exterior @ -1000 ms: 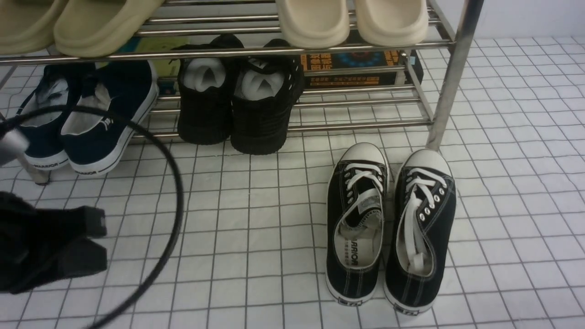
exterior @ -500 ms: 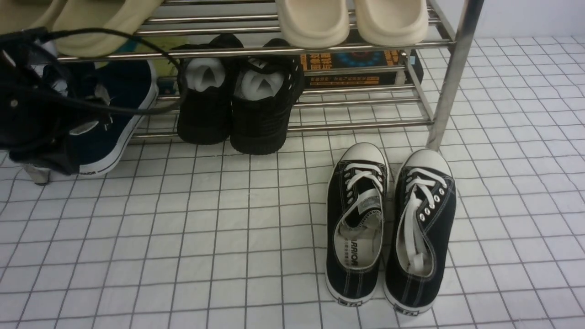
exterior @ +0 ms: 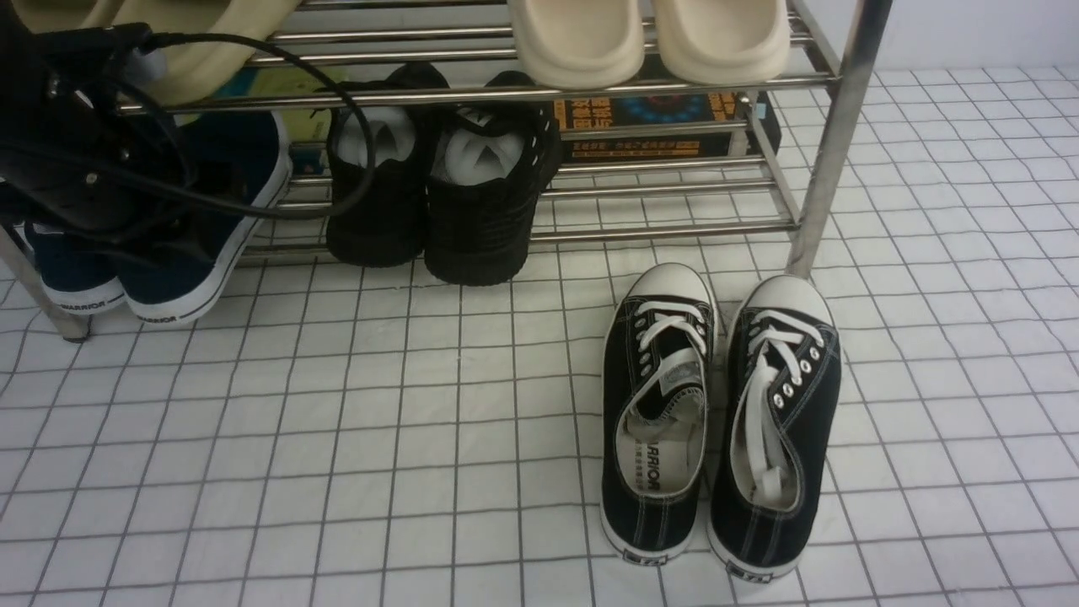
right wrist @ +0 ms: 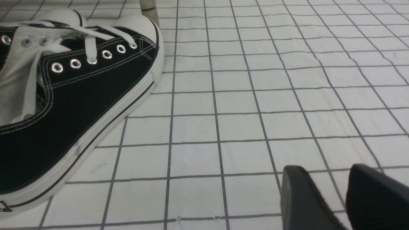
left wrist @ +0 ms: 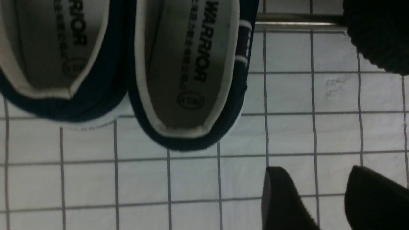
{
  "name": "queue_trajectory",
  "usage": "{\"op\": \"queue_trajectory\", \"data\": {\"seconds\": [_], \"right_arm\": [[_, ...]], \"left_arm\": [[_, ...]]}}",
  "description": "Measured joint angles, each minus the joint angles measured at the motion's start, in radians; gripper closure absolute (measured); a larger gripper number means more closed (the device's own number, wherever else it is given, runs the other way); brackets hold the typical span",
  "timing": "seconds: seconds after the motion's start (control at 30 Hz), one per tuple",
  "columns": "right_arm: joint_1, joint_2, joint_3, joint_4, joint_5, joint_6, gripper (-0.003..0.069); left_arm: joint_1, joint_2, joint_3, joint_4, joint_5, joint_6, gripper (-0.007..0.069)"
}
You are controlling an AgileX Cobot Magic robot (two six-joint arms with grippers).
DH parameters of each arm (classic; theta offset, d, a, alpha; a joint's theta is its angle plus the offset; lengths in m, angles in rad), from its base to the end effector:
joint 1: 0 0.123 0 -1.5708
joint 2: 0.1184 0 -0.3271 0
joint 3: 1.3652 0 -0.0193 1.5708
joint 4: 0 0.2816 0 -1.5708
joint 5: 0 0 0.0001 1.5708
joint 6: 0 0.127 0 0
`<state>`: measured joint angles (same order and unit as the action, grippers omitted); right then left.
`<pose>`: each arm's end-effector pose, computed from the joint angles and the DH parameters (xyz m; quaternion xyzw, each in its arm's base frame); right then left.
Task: Take the shoes off the shelf with your hand from the white checkered tablecloth.
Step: 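Grasp the leftmost shoe on the bottom shelf of the shoe rack with the left gripper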
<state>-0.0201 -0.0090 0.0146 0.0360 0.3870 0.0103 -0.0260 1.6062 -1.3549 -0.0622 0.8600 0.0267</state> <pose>0.0751 0.0002 0.1627 0.0217 0.8061 0.0124 0.5913 0.3968 -0.0163 0.3109 0.0122 0.9624 -0.0281 0.2698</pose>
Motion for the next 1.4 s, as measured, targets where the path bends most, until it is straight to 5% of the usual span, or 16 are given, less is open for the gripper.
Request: {"op": "queue_trajectory", "data": {"seconds": [0.67,1.03,1.4], "right_arm": [[0.0,0.0,0.0,0.0,0.0,0.0,0.0421],[0.0,0.0,0.0,0.0,0.0,0.0,0.042],[0.0,0.0,0.0,0.0,0.0,0.0,0.042]], "left_arm": [[0.0,0.128,0.0,0.079,-0.165,0.116,0.0234],[0.0,0.18,0.0,0.129,-0.307,0.116,0.0388],[0.0,0.18,0.0,0.125,-0.301,0.116,0.0395]]}}
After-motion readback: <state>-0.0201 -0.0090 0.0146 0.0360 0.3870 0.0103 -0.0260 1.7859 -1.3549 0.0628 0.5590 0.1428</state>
